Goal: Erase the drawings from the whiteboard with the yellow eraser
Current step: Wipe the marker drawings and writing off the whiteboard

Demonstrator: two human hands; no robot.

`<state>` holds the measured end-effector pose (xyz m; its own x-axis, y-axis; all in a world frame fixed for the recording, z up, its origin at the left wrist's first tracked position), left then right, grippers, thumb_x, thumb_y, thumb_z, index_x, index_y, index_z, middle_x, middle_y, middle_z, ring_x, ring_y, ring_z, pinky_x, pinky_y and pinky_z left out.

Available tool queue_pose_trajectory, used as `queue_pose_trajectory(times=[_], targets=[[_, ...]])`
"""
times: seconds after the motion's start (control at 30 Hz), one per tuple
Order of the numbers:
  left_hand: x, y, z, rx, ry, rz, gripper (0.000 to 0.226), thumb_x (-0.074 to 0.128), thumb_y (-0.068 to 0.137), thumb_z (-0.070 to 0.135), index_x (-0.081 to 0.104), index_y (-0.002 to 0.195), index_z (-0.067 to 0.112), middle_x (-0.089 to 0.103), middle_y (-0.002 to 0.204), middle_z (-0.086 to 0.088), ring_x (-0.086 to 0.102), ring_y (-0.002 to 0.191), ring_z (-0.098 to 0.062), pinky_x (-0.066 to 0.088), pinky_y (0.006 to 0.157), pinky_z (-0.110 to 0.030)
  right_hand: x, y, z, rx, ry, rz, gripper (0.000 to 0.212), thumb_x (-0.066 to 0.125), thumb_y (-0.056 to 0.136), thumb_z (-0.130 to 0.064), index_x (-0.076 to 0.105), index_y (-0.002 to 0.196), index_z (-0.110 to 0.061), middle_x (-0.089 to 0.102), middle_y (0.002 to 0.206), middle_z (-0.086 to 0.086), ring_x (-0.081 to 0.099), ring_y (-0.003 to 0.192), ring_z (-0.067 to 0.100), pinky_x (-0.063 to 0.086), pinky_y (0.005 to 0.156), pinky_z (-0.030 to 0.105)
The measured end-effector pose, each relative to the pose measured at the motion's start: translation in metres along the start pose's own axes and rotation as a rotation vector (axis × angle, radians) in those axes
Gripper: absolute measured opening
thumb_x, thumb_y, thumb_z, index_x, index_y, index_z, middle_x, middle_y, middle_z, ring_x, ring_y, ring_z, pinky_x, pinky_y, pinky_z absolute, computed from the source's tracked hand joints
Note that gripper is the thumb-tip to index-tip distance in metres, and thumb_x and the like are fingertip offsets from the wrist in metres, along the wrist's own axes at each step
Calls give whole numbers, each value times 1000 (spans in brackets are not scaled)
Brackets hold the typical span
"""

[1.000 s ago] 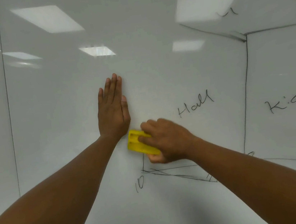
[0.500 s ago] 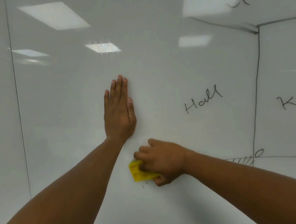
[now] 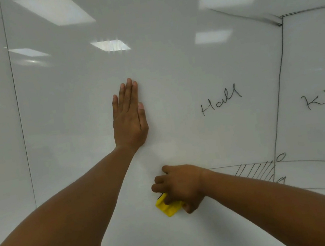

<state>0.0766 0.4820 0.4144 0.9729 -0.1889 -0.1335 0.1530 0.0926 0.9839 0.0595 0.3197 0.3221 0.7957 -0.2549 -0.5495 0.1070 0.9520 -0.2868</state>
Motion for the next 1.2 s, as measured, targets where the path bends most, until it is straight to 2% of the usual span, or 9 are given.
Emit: queue_pose_trajectory(times=[0.3,0.37,0.5,0.63,0.73,0.83,0.93,1.0,1.2], targets=[[2,-4,0,-27,-11,32,54,21,106,25,19,158,12,16,166,-3,6,154,-14,4,126,-38,-31,-31,50,374,28,385,42,64,67,-49,68,100,-24,55,106,6,50,94,24,37,71,33],[3,-5,1,-32,-10,36,54,20,106,26,19,158,12,16,166,-2,6,154,-13,4,126,-37,-23,-30,41,297,41,366,41,66,64,-49,69,96,-24,56,110,6,51,96,24,37,73,32],[4,-8,1,-33,-9,37,54,19,106,26,18,159,13,15,167,-2,5,154,-12,4,126,-38,-1,-30,13,36,50,123,31,69,62,-47,69,87,-28,55,113,0,50,97,20,35,78,33],[3,-8,2,-18,3,44,54,22,106,23,19,158,11,16,166,-4,7,154,-15,3,126,-38,-5,-47,29,63,10,208,38,68,62,-50,69,92,-28,56,109,2,49,95,22,31,77,34],[3,-8,3,0,24,33,54,24,105,21,18,158,9,15,166,-6,7,154,-18,3,126,-39,-22,-72,63,256,-14,418,43,70,61,-51,70,96,-25,58,101,8,52,90,27,35,75,35],[4,-8,3,9,43,6,56,23,105,20,14,158,8,11,167,-8,3,155,-19,1,126,-41,-36,-103,96,614,17,662,46,68,62,-49,71,100,-23,56,93,9,52,83,29,36,70,36],[3,-8,5,16,44,-5,56,24,104,19,14,158,6,11,166,-11,3,154,-22,0,126,-43,-40,-119,107,826,64,794,46,67,64,-46,72,104,-23,55,92,8,51,82,31,34,69,35],[2,-7,7,23,48,-20,57,23,104,21,13,157,4,11,166,-12,3,154,-22,-1,126,-42,-37,-116,99,777,37,777,45,68,64,-46,71,102,-22,55,92,9,51,83,30,35,69,35],[9,2,42,153,57,-70,58,20,104,25,13,157,5,10,166,-11,0,154,-19,-4,125,-42,3,-83,31,157,-8,377,39,70,58,-48,70,90,-26,57,100,3,50,86,23,33,72,33]])
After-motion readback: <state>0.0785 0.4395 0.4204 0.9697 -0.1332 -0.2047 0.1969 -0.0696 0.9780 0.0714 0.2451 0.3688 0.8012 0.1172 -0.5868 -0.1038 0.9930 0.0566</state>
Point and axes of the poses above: each hand's wrist, its own y-axis towards the middle knuckle, its own x-axis out of the palm, z = x × y, the point moved 3 cm from there along y, towards the middle knuckle
